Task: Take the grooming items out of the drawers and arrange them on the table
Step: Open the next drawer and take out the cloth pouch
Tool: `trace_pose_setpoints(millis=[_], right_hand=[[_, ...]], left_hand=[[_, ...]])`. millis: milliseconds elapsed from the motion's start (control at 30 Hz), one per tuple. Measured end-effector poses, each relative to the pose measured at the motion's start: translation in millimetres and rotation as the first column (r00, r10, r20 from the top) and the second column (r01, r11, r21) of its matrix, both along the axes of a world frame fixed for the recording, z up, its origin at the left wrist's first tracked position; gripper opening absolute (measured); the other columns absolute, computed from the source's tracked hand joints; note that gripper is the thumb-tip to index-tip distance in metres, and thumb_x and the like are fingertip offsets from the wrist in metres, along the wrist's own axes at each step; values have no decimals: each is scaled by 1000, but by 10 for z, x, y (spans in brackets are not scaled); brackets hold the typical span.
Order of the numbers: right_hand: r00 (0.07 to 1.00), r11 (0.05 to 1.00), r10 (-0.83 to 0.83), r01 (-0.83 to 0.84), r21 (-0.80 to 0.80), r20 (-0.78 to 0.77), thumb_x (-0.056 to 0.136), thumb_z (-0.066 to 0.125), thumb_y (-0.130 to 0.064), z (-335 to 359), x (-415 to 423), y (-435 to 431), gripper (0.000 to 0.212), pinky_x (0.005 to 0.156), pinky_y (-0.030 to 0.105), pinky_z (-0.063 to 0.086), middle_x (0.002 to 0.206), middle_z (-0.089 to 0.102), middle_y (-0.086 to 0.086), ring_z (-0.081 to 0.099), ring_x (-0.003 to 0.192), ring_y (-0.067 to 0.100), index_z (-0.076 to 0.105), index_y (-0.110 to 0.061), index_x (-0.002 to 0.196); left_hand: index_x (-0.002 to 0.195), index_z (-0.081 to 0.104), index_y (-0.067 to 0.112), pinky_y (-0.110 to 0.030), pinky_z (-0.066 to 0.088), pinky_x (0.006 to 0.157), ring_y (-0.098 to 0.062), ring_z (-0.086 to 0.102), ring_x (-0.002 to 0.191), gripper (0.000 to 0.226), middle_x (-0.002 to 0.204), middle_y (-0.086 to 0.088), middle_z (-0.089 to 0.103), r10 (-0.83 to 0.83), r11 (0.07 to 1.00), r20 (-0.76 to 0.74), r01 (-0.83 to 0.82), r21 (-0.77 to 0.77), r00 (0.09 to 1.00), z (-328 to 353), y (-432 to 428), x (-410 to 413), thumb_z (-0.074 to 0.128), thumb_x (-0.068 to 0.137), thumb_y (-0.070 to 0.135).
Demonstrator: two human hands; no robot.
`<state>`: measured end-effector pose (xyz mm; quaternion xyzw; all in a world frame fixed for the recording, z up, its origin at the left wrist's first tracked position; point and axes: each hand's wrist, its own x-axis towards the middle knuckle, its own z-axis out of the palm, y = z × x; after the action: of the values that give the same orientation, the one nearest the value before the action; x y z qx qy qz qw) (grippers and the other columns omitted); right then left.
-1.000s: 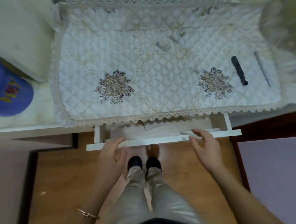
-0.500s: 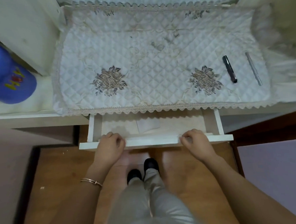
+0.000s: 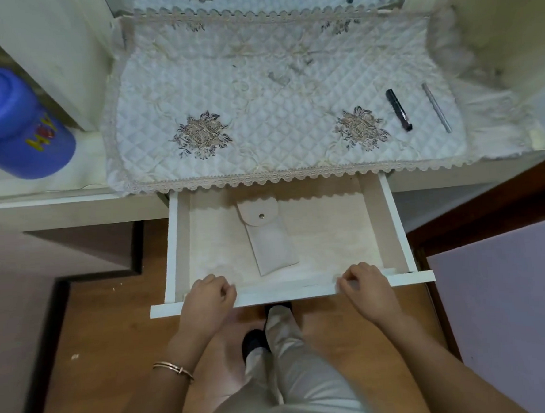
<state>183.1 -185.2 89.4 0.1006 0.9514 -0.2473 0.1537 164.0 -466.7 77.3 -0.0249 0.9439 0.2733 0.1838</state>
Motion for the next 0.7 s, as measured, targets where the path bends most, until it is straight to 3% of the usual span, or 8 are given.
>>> trace_pose_setpoints(millis=[133, 333, 500, 567, 633, 700], right_hand=[[1000, 999, -16, 16, 41, 13, 87, 53, -22, -24, 203, -24, 19, 71, 31, 42, 76, 54, -1, 52, 80, 20, 60, -11, 75], [998, 996, 8, -14, 91, 64, 89, 51, -29, -50, 338, -19, 32, 67, 31, 41, 66, 48, -4, 51, 74, 20, 45, -19, 59], [977, 994, -24, 1, 111, 211, 89, 49, -36, -39, 144, -47, 44, 50, 25, 33, 54, 44, -5, 46, 56, 13, 37, -21, 49], [959, 999, -35, 30, 22, 280, 88, 51, -35, -70, -4, -133, 36, 54, 28, 39, 60, 50, -4, 52, 62, 15, 43, -21, 55], [954, 994, -31, 62, -95, 297, 85, 55, -30, -141, -165, -261, 17, 69, 30, 45, 77, 57, -2, 59, 81, 20, 58, -17, 74], [949, 980, -24, 85, -180, 316, 82, 61, -29, -235, -313, -449, 29, 82, 28, 42, 98, 57, 1, 57, 101, 21, 60, -11, 105]], left_hand=[[64, 49, 18, -31, 45, 66, -21, 52, 73, 26, 70, 1, 48, -39, 999, 40, 41, -35, 998, 2, -21, 190, 50, 89, 25], [52, 34, 19, -23, 31, 51, -12, 41, 57, 41, 58, 3, 40, -38, 998, 137, 45, -50, 990, -1, -5, 307, 48, 90, 26], [67, 53, 19, -23, 41, 60, -12, 52, 67, 32, 66, 7, 51, -63, 989, 236, 93, -117, 970, -19, 50, 207, 43, 93, 35], [77, 57, 19, -26, 44, 63, -14, 54, 70, 27, 69, 6, 53, -60, 987, 269, 99, -131, 961, -40, 56, 122, 41, 93, 35], [79, 58, 17, -28, 43, 61, -16, 55, 68, 24, 68, 4, 56, -24, 992, 244, 52, -111, 969, -76, 23, 47, 43, 93, 29], [81, 63, 13, -32, 49, 65, -20, 59, 73, 20, 75, -2, 65, 43, 997, 103, -36, -73, 994, -117, -65, -8, 46, 89, 21]])
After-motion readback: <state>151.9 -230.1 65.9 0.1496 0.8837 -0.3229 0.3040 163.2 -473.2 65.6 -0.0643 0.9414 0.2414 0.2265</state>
